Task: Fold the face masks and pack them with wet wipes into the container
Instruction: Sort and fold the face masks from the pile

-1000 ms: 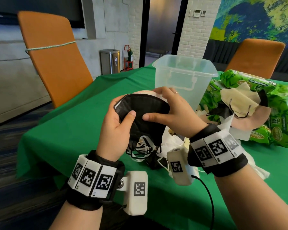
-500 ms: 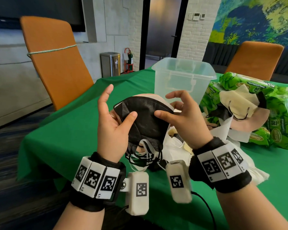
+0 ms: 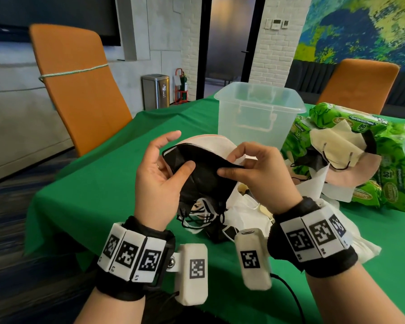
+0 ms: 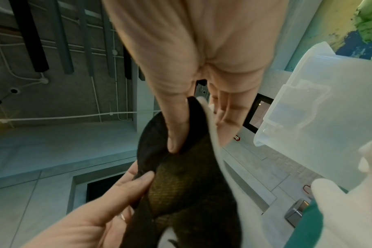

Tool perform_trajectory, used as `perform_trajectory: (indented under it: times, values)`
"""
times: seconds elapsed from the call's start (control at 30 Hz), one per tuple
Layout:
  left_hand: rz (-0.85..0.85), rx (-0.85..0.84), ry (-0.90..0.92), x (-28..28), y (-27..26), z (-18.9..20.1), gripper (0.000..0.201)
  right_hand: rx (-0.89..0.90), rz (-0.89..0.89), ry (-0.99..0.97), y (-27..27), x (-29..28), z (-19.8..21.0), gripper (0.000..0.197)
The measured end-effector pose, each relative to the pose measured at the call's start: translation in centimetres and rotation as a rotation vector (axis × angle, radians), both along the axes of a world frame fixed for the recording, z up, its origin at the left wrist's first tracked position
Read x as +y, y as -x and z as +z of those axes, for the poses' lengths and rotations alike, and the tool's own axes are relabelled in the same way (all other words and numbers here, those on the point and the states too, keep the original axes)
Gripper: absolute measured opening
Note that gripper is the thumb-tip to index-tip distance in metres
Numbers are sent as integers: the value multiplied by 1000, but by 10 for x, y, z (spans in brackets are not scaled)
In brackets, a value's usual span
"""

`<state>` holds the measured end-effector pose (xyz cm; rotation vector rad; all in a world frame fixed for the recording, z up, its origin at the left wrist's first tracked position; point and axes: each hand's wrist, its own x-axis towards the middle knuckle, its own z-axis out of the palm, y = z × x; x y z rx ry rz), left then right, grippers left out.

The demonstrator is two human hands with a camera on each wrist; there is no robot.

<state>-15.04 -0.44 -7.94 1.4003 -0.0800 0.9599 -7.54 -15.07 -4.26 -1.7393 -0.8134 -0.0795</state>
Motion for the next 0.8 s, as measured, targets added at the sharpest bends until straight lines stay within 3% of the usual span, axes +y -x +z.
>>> perform_trajectory:
  times: [0.3, 0.5, 0.6, 0.67, 0.8]
  values:
    - [-96, 48, -23, 6, -1, 1, 42, 23, 47, -63, -2, -6, 4, 34]
    - [-110, 124, -5, 8, -3, -1, 37, -29, -3, -5, -2, -13, 6, 31]
    - [-92, 135, 26, 10, -2, -2, 41, -52, -138, -54, -5, -18, 9, 31]
    - [-92, 125, 50, 12, -2, -3, 43, -65, -299, -123, -6, -21, 14, 19]
    - [-88, 113, 41, 10, -1, -2, 42, -246, -428, -102, 6, -15, 22, 20]
